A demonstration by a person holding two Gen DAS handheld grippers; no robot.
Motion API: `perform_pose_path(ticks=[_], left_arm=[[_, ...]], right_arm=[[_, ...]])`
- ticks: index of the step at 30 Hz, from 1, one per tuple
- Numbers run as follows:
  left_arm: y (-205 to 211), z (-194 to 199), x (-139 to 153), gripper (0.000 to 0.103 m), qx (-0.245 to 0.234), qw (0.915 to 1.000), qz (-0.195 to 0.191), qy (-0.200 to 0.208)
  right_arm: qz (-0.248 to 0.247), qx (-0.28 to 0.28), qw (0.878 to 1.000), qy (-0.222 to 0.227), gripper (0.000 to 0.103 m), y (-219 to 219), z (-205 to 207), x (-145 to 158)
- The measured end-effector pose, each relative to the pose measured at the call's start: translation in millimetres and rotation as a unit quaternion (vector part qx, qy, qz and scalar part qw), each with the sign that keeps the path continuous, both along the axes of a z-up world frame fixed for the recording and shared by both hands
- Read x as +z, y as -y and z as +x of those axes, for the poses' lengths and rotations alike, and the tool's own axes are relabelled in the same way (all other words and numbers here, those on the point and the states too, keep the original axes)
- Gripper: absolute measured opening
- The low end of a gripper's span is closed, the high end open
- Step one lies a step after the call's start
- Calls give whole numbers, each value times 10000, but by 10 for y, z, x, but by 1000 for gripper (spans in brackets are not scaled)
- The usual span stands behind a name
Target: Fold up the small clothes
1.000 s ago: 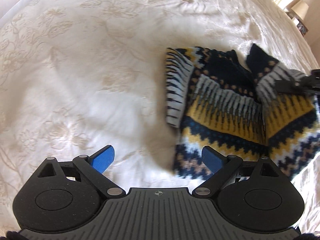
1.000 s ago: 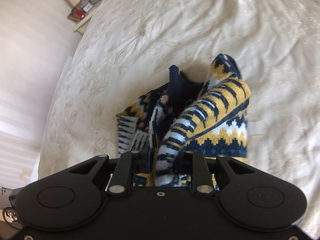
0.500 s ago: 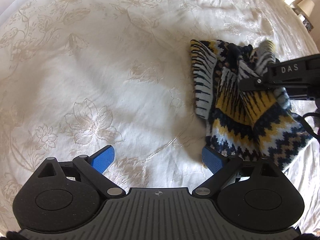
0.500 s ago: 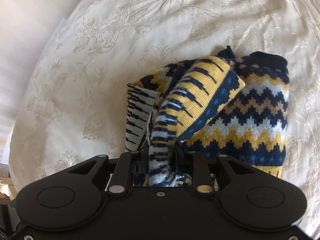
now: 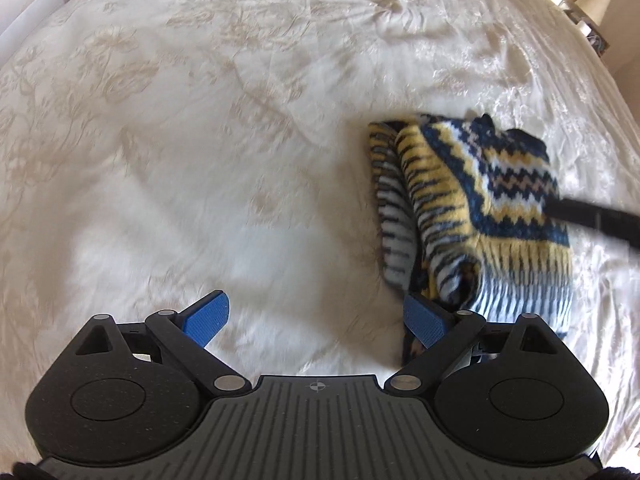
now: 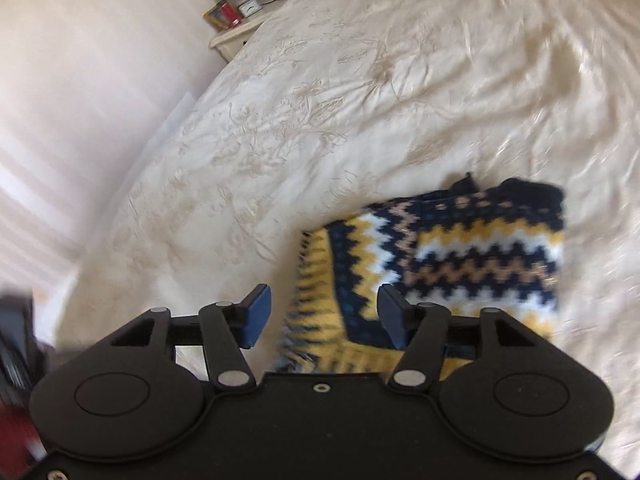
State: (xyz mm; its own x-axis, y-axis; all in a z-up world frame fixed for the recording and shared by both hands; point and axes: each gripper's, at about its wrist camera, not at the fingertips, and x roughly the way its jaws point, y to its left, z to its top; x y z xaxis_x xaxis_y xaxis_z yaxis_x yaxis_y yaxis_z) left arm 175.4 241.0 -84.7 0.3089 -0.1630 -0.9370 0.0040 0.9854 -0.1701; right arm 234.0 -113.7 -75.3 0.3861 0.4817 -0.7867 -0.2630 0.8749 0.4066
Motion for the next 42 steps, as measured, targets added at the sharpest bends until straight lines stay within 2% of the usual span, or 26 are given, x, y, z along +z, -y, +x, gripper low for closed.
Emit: perform_pose_path(ticks=[3, 7, 14, 17, 19, 21, 22, 23, 24, 26, 28, 30, 31, 33, 36, 38, 39, 41, 42], left_arm=[[76, 182, 18, 95, -60, 9997, -224, 1], [234, 402, 14, 95, -190, 9979, -611, -22], [553, 686, -140, 94, -487, 9915, -1165, -298], [618, 774, -243, 94, -391, 9897, -1312, -414], [629, 828, -301, 90, -313, 9896, -1327, -464], [637, 884, -364, 76, -273, 9888, -1364, -547], [639, 914, -397, 72, -257, 9881, -1390, -611], [640, 940, -432, 63, -250, 9870, -1424, -697], [641, 957, -464, 56, -248, 9858, -1471, -765], [622, 964, -493, 48, -151, 9849, -1554, -741], [596, 949, -486, 38, -55, 9847, -1655, -541], [577, 928, -446, 15, -2, 9844, -1733, -314], [586, 915, -413, 15, -5, 9848, -1719, -230], [633, 887, -288, 14, -175, 9879, -1543, 0], [675, 814, 0, 13, -543, 9873, -1366, 604], [649, 798, 114, 12, -701, 9859, -1258, 847], [633, 813, 111, 13, -712, 9868, -1183, 850], [607, 888, -26, 13, -696, 9901, -1060, 596], [589, 919, -116, 14, -632, 9921, -971, 476]], right_arm=[[-565, 557, 9964, 311, 71, -63, -293, 18], [-1216, 1293, 9814, 730, 75, -271, -713, -40], [-1677, 2202, 9547, 1095, 75, -628, -1196, -232], [-1949, 2571, 9371, 1335, 75, -791, -1316, -290], [-2186, 2723, 9253, 1481, 75, -870, -1367, -337], [-2386, 2800, 9164, 1576, 70, -899, -1381, -393], [-2458, 2814, 9139, 1589, 66, -904, -1380, -416], [-2512, 2820, 9125, 1574, 55, -905, -1372, -435], [-2540, 2826, 9123, 1530, 43, -900, -1362, -450], [-2471, 2760, 9180, 1418, 31, -854, -1336, -449], [-2288, 2567, 9286, 1396, 28, -783, -1313, -406], [-2175, 2408, 9353, 1413, 23, -738, -1324, -338], [-2135, 2326, 9380, 1427, 23, -723, -1327, -310], [-2047, 2164, 9435, 1449, 16, -691, -1314, -253], [-1826, 1869, 9524, 1570, 16, -650, -1309, -102], [-1709, 1827, 9536, 1674, 16, -678, -1333, -9], [-1694, 1879, 9523, 1704, 16, -722, -1327, -2], [-1757, 2040, 9487, 1658, 17, -852, -1264, -99], [-1860, 2103, 9473, 1543, 22, -920, -1220, -193]])
